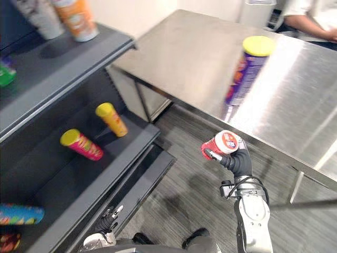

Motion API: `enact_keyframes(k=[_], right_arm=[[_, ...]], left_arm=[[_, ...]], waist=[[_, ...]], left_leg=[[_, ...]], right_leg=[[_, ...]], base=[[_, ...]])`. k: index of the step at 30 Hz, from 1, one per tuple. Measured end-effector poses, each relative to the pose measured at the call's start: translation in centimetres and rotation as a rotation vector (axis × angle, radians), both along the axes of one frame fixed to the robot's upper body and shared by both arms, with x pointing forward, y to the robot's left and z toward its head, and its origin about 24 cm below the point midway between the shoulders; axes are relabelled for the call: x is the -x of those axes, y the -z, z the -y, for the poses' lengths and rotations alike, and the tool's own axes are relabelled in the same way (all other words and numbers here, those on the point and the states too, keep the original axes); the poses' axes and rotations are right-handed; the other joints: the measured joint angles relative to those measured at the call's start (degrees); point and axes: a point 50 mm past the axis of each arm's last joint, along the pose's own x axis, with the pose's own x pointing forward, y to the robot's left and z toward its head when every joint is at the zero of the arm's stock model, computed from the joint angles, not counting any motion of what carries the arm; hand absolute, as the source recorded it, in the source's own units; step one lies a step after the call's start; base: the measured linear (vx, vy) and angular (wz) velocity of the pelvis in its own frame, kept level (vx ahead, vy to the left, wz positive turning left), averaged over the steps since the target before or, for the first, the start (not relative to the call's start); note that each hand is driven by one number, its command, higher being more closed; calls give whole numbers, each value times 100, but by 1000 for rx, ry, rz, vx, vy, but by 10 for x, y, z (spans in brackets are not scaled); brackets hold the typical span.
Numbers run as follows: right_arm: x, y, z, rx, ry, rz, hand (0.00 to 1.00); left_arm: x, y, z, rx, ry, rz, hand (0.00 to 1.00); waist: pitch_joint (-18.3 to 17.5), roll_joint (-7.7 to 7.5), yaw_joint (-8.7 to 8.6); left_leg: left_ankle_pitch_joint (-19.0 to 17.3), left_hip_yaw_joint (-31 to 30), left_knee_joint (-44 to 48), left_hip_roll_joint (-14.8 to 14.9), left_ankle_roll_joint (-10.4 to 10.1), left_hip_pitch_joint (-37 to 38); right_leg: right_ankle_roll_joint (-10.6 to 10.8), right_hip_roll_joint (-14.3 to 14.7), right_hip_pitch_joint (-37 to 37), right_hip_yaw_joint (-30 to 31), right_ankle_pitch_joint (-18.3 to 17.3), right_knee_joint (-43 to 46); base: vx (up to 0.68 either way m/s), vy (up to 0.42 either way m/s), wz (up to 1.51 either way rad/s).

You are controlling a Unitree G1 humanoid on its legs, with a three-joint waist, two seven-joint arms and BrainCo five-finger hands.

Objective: Put the gum and the chips on the shelf.

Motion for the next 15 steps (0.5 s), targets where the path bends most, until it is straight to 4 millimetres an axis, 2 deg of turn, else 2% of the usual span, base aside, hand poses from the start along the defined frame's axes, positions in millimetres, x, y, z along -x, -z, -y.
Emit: enact_keyframes(k=[1,2,4,5,6,7,10,13,15], right_arm=[[0,2,-2,-10,-4,-4,100],[-1,4,-7,-28,-14,-13,100],[-2,11,-22,-67,-69,-35,100],[-2,12,-26,-75,-82,-37,100],[-2,14,-31,-87,-98,-45,100],[0,17,-34,-93,-109,-59,100],[7,26,-32,-95,-101,-104,100],[19,40,-28,-111,-77,-182,100],[29,49,-26,-160,-60,-233,100]], left_arm=[[-1,0,0,-2,0,3,0],[-1,0,-2,-8,0,-1,0],[0,-1,-14,-44,7,-5,0],[0,-1,-15,-47,8,-7,0],[3,0,-20,-61,8,-20,0],[6,1,-24,-71,7,-36,0],[8,2,-29,-91,-2,-50,0],[7,2,-31,-101,-3,-54,0],[7,1,-35,-124,6,-56,0]], waist=[[-5,15,-15],[48,-62,-26],[168,-347,18],[213,-405,36],[262,-446,55],[286,-459,61],[432,-466,47],[464,-509,18],[538,-570,-117]], left_leg=[[2,-83,-129,-70,2,-49],[1,-167,-200,-154,6,-104],[-125,-221,18,-256,168,-81],[-201,-202,152,-242,182,-47],[-465,-189,477,-135,175,-31],[-723,-166,775,-21,150,-52],[-1172,-78,1258,158,68,-112],[-1269,-89,1263,50,118,-125],[-1301,-336,1234,-104,139,-119]], right_leg=[[35,-24,-33,-31,26,15],[70,-66,-44,-78,48,18],[143,-250,30,-6,110,119],[146,-302,71,45,112,165],[152,-327,106,153,116,211],[176,-329,108,251,131,235],[248,-350,68,487,175,247],[221,-490,71,540,152,311],[39,-582,30,1041,57,527]], base=[[-99,211,79],[-78,174,53],[-61,164,25],[-27,116,-17],[-12,85,-34],[-15,77,-37],[-52,76,-33],[-83,127,4],[-78,133,55]])
